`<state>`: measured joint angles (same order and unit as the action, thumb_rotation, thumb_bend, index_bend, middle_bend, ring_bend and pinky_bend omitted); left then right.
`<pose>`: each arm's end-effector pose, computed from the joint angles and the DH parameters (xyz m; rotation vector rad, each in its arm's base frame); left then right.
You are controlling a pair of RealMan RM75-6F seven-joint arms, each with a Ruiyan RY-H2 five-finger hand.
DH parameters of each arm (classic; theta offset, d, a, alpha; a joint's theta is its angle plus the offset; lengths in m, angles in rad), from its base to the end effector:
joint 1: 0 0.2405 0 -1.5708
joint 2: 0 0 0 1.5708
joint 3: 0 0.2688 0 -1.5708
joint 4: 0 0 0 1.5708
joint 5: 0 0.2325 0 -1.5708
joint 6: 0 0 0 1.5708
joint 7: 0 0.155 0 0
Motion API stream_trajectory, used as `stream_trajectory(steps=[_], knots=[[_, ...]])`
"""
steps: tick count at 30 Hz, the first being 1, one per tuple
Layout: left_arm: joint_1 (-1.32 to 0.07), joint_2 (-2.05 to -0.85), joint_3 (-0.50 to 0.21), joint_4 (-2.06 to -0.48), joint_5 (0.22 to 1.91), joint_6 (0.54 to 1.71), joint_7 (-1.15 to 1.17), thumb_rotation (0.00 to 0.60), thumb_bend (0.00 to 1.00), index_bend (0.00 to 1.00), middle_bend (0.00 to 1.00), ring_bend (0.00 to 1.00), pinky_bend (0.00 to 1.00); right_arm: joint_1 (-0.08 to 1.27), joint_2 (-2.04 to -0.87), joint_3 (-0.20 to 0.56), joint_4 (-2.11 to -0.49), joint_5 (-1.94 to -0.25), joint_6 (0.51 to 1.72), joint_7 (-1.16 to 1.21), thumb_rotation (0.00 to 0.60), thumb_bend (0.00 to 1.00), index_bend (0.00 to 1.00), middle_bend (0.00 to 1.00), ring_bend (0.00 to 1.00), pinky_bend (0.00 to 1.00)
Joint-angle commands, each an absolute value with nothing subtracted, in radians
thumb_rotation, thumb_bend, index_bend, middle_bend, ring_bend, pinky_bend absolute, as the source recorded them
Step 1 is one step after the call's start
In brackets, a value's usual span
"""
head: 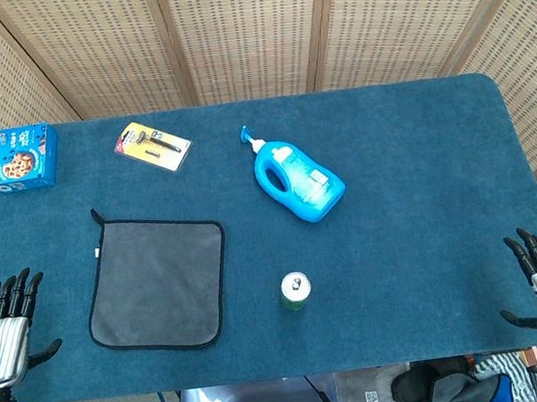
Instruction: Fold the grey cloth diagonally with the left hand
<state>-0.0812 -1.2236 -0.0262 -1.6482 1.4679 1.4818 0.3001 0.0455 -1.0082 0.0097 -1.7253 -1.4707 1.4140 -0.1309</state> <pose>-0.3182 0.1864 0.1027 -1.4391 -0.8214 -0.7483 -0.3351 -0.1702 0.1556 1.4461 -0.9229 0.6983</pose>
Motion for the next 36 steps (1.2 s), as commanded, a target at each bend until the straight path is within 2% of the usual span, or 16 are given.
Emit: stream_trajectory(steps=[1, 20, 36], knots=[[-0.080, -1.223, -0.025, -1.648, 1.468, 1.483, 0.301, 0.600, 0.11, 0.00, 0.00, 0.00, 0.00, 0.045, -1.008, 0.007, -1.726, -1.472, 1.413, -0.132, 0.600, 0.00, 0.00, 0.00, 0.00, 0.00], [-0.087, -1.222, -0.019, -1.646, 1.491, 1.477, 0.283, 0.600, 0.11, 0.00, 0.00, 0.00, 0.00, 0.041, -1.006, 0.013, -1.727, -1.463, 1.423, -0.134, 0.600, 0.00, 0.00, 0.00, 0.00, 0.00], [-0.104, -1.201, 0.019, -1.592, 1.563, 1.450, 0.221, 0.600, 0.11, 0.00, 0.00, 0.00, 0.00, 0.034, -0.999, 0.016, -1.727, -1.461, 1.435, -0.130, 0.600, 0.00, 0.00, 0.00, 0.00, 0.00]])
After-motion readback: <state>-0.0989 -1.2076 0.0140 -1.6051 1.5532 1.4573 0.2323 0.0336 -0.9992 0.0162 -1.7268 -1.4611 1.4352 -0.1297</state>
